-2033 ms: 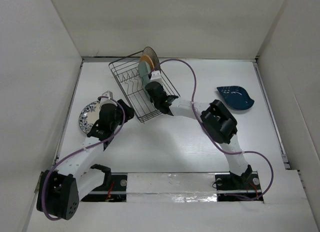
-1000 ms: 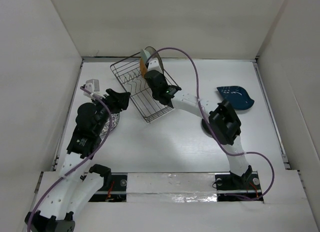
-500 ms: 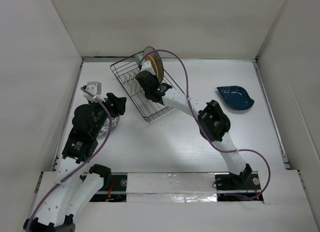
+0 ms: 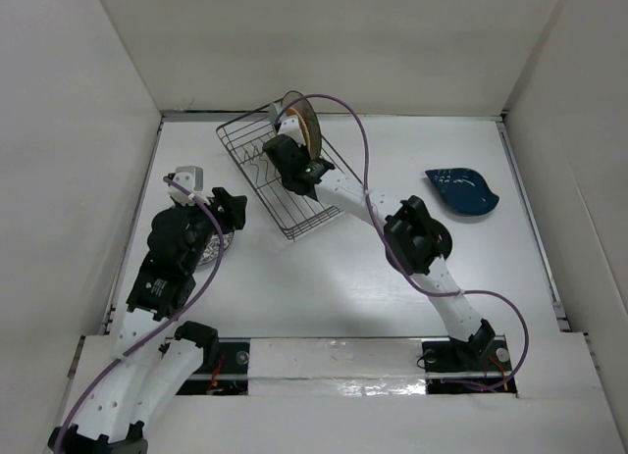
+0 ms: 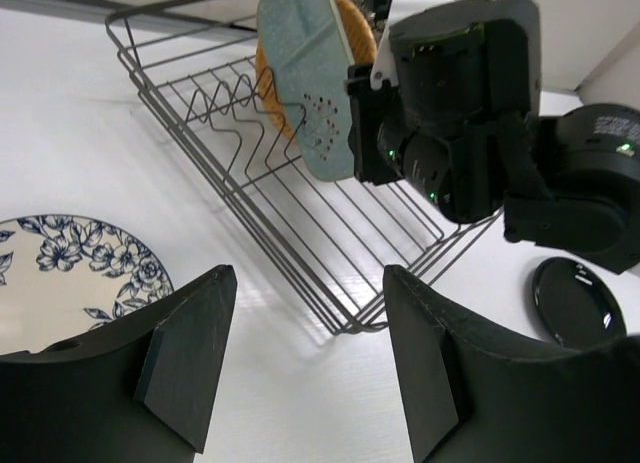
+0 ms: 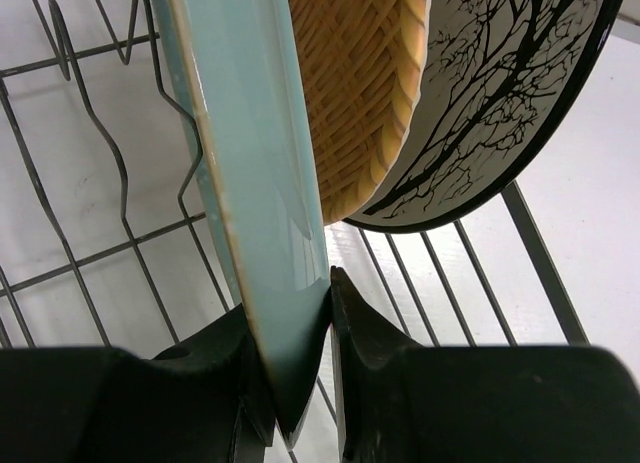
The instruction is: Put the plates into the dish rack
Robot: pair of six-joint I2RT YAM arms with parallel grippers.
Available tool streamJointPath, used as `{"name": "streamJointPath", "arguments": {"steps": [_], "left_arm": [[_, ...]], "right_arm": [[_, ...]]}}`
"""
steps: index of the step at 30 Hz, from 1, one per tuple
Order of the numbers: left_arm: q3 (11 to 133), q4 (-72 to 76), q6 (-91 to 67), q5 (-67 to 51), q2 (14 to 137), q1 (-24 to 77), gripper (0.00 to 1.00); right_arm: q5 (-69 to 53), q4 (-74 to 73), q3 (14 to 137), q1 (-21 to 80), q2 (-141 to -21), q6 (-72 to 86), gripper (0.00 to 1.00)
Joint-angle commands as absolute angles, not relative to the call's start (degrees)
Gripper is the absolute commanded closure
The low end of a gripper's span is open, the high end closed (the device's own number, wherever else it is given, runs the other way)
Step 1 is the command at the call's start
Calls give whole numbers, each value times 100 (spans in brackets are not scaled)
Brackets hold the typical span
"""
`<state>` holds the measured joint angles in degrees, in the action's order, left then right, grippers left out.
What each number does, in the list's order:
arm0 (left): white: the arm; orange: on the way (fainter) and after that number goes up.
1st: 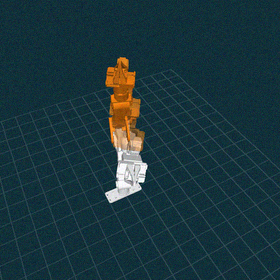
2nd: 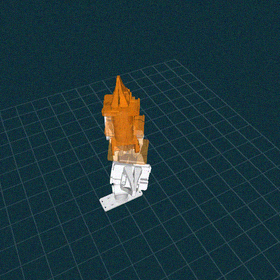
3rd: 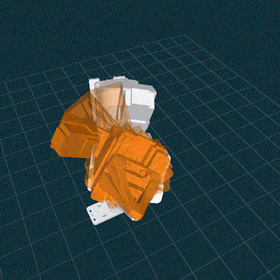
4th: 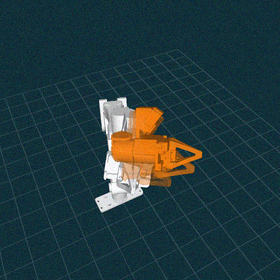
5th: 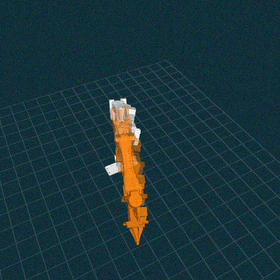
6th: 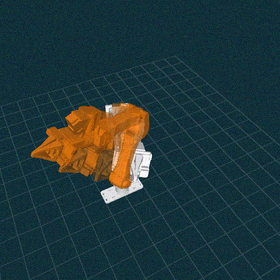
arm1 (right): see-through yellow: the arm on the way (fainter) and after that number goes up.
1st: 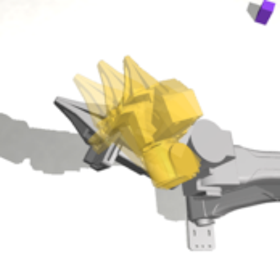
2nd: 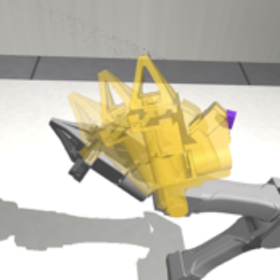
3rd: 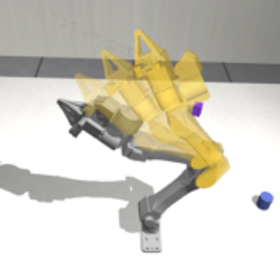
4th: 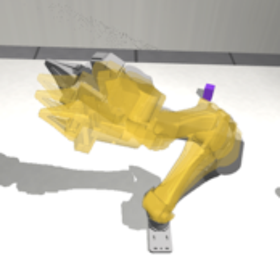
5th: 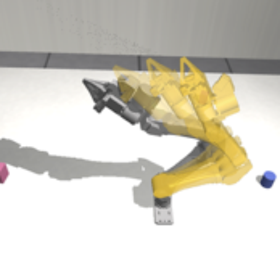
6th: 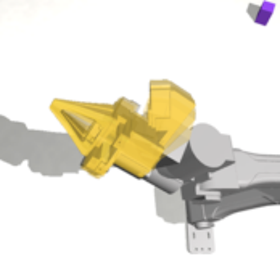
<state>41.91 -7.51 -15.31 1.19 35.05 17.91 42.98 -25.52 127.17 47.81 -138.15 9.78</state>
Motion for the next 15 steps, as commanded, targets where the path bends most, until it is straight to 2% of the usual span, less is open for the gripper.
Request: {"name": "streamJointPath", "arguments": {"steps": [1, 10, 15], "left_arm": [[4131, -431, -1441, 150, 3533, 1802, 42], [4025, -387, -1459, 35, 3498, 1731, 42], [4017, -395, -1459, 35, 3568, 1679, 42]], "right_arm": [[4746, -2099, 13051, 4702, -13570, 1248, 100], [4342, -2136, 13456, 4755, -14062, 1011, 100], [4385, -1741, 13281, 4860, -13966, 774, 83]]}}
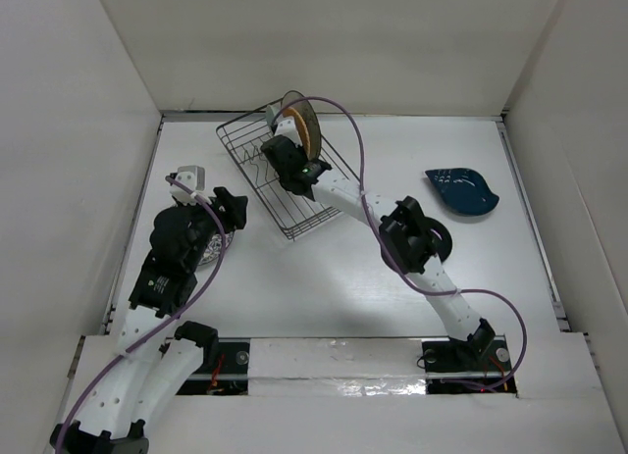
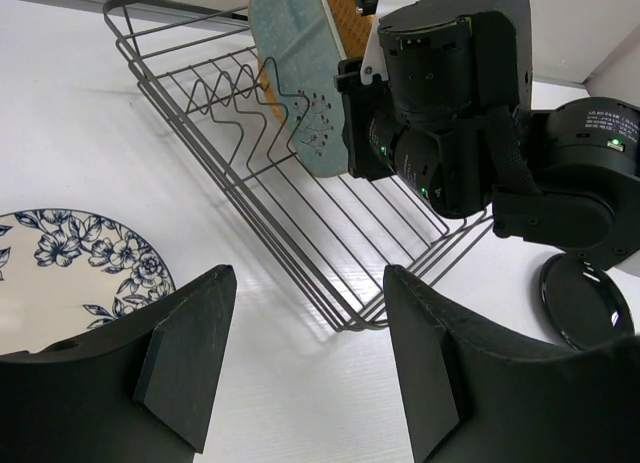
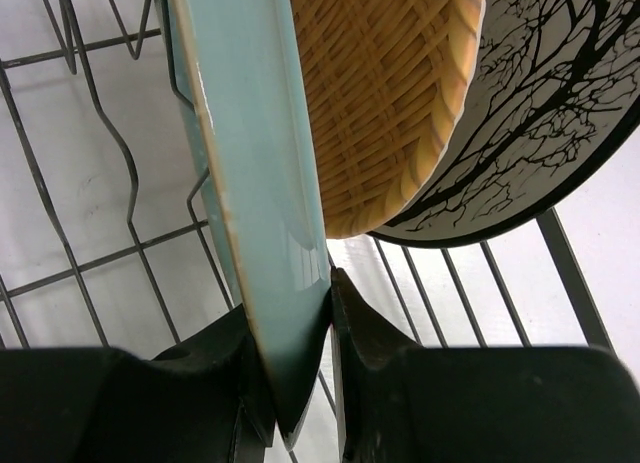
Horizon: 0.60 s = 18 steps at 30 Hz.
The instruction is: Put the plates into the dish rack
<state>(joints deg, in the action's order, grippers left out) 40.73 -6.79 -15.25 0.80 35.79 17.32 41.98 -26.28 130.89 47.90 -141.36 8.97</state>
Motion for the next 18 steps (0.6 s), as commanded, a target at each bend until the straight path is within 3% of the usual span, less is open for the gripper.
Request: {"name": "streamJointPath", "arguments": {"steps": [1, 9, 18], "left_arm": [[4017, -404, -1468, -34, 3577, 1679, 42], [3990, -422, -1459, -44, 3568, 1679, 42], [3973, -448, -1441, -44, 3595, 1679, 42]], "right_arm": [[4412, -1645, 13193, 4860, -13905, 747, 82], [4447, -457, 11972, 4966, -12886, 563, 48], [3817, -88, 10750, 4966, -11638, 518, 40]]}}
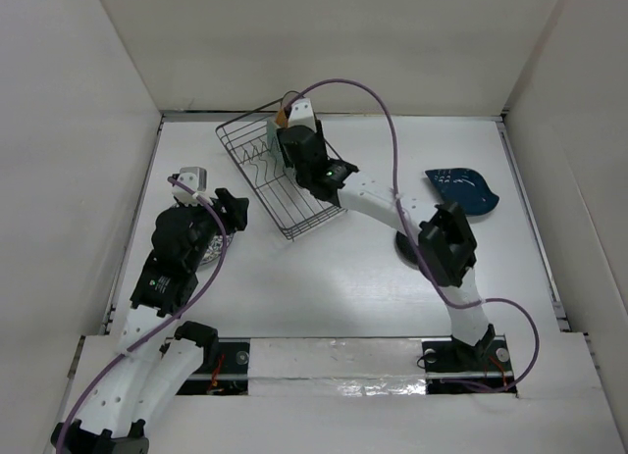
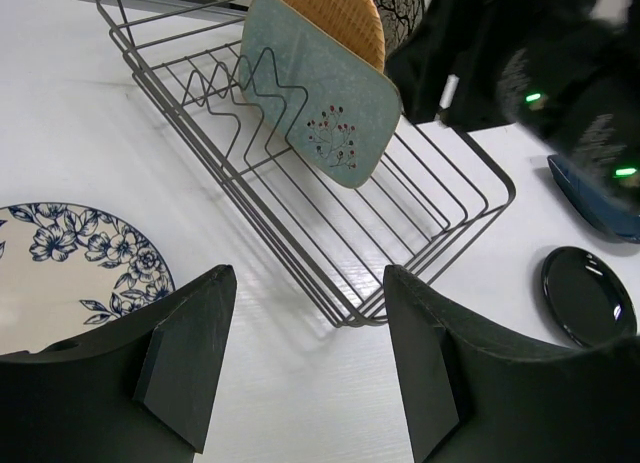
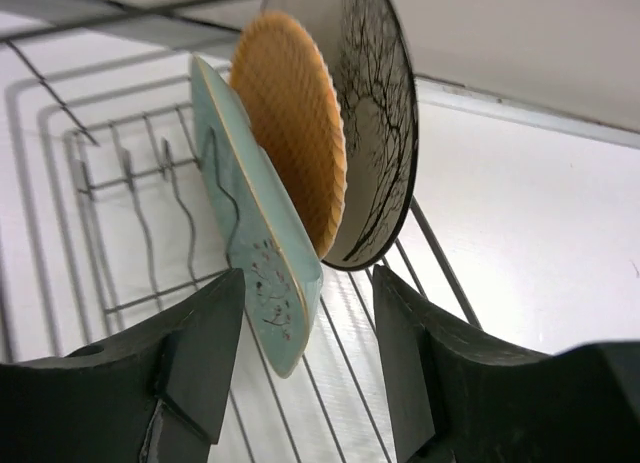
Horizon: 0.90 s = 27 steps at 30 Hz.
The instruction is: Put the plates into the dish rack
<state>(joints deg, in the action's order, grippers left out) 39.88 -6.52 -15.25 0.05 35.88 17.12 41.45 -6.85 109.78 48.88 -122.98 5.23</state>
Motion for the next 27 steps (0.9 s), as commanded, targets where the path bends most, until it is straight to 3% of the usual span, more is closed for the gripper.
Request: {"name": "streamJointPath", "arguments": {"steps": [1, 5, 7, 8, 9, 11, 15, 17, 18, 21, 22, 24, 27], "left_arm": [[3973, -448, -1441, -44, 3595, 1679, 42], [3964, -457, -1433, -44, 3604, 1679, 42], [3955, -457, -1433, -44, 3560, 1679, 42], [3938, -448, -1433, -44, 3542, 1679, 42], [3929, -448, -1433, -44, 3498, 1679, 42], [3937, -448, -1424, -44, 3472, 1679, 42], [3929, -413, -1433, -141, 3323, 1679, 46], [3920, -387, -1424, -219, 3261, 1679, 54], [3929, -387, -1424, -228, 3200, 1679, 57], [3920, -369, -1415, -281, 3129, 1679, 88], [3920, -387, -1406, -255, 3120, 1679, 100], [3920, -413, -1397, -159, 3059, 1740, 100], [3920, -448, -1389, -79, 2989, 1792, 100]], "right_arm": [[3684, -97, 10671, 4914, -11515, 588, 40], [3358, -80, 10223, 4860, -10944, 659, 40], [3445, -62, 9591, 4808, -10452, 694, 58], [3428, 156, 9319, 4625, -10259, 781, 90], [3349, 202, 9047, 4519, -10031, 887, 100], [3060, 464, 8037, 4238, -9258, 1247, 100], [2630, 659, 6217, 2739, -7930, 2221, 100], [2488, 773, 5183, 2086, -7273, 2854, 95], [2426, 791, 4898, 1744, -7121, 3039, 81], [2014, 983, 4012, 452, -6734, 3734, 51], [1717, 1080, 3843, 161, -6698, 3979, 47], [1644, 1352, 3483, -473, -6784, 4191, 37], [1301, 1450, 3419, -966, -7135, 4359, 36]]}}
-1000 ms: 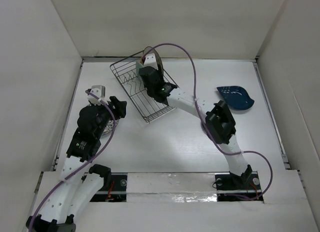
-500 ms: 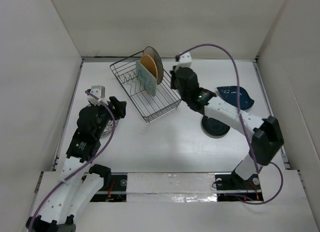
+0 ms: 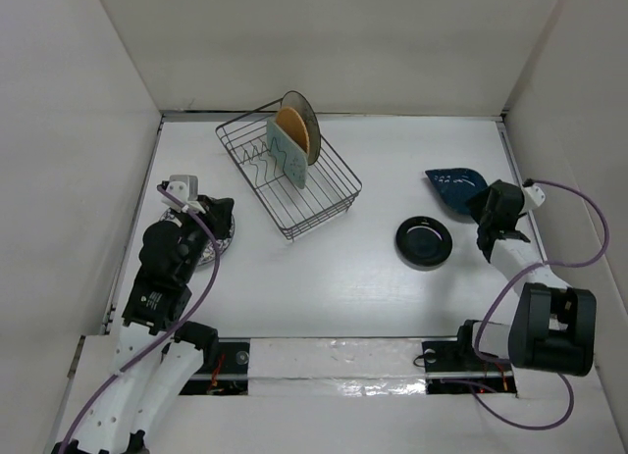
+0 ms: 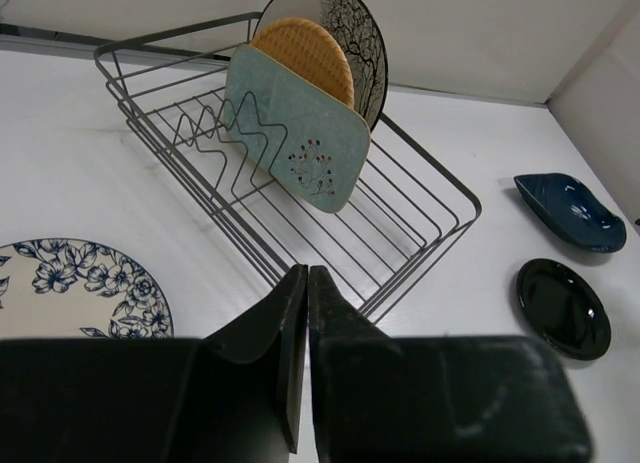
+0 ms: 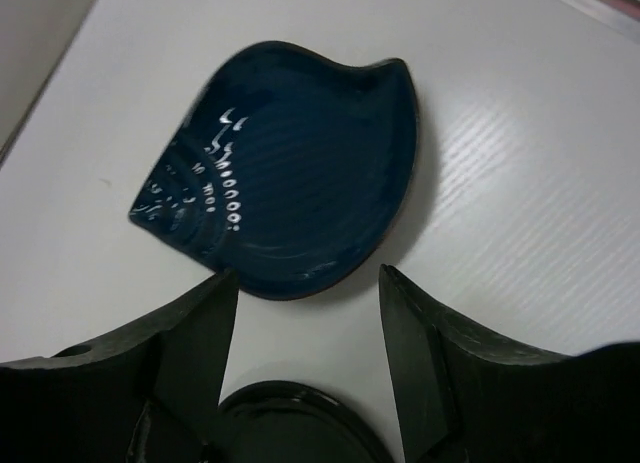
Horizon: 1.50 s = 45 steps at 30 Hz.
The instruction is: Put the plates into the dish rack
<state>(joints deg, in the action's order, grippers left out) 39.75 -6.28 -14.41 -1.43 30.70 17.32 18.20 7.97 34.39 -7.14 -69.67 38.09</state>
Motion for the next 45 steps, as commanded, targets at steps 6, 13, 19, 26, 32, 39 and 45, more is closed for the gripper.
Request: {"name": "streamJointPath", "arguments": {"steps": [6, 13, 19, 26, 32, 39, 45], "left_arm": [[3920, -457, -1380, -44, 2936, 1793, 82], [3920, -457, -1371, -44, 2900, 1793, 82], [3911, -440, -1362, -44, 2918, 1793, 81], [3894, -422, -1371, -44, 2953, 1793, 82], [3894, -422, -1389, -61, 2936, 1793, 81], [3902, -431, -1380, -44, 2918, 1793, 81], [3894, -413, -1389, -44, 2918, 1793, 81]], "right_arm": [[677, 1783, 3322, -1537, -7883, 4737, 36], [-225, 1898, 3762, -1880, -8788, 5035, 38], [-947, 2460, 3744, -1951, -9412, 5352, 39], [-1160, 2549, 3289, -1451, -8913, 5169, 38], [-1318, 2206, 2691, -1187, -8341, 4817, 32], [-1511, 1443, 2566, -1055, -8024, 4465, 34], [-1739, 802, 2768, -406, -7795, 4123, 49]]}}
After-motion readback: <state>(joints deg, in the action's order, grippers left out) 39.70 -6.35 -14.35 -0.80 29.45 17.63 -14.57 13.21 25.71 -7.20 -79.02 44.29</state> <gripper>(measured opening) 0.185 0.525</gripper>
